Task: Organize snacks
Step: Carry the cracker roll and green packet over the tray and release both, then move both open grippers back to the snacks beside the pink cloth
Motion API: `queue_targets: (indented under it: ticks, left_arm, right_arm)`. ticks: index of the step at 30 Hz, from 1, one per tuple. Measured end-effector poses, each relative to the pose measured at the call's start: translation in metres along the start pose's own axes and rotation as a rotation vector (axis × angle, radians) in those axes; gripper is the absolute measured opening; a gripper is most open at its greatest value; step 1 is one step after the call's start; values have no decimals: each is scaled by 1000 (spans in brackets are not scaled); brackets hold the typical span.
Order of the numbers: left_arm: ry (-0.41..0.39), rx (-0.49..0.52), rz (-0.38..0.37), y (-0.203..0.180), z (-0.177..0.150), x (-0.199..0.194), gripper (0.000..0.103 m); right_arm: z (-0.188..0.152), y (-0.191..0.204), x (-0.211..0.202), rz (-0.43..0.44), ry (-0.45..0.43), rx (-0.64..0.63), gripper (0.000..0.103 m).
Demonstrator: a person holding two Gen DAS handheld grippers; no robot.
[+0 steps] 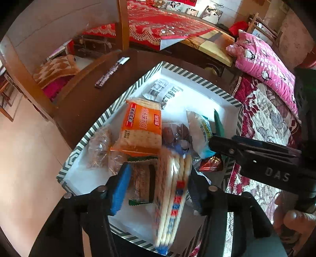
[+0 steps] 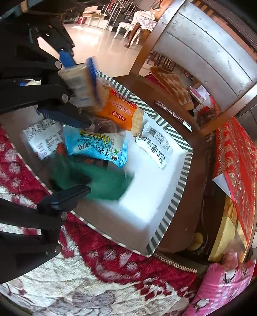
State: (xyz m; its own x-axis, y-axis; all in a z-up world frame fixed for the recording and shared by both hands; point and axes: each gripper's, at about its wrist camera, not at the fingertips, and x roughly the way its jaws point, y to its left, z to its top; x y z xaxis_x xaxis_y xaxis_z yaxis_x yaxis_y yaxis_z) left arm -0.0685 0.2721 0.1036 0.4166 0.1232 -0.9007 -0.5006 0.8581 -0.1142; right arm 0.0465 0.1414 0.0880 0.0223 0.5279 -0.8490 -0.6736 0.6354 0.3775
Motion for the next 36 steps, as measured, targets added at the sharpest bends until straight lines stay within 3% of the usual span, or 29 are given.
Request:
queue_targets:
  ticks: [1,13,36]
  left_arm:
    - [-6,3,8,-1,0,-2,64]
    - [-51,30,15,-26,-5,-16,78]
    - [-77,215,-60,-130,-27,-31,80]
  right_arm:
    - [-2,-1,-4,-1,-7,1,65]
    - [-37,-27,-50,-15,-80,43,66]
    - [-113,-100,-120,-130,-151,158,69]
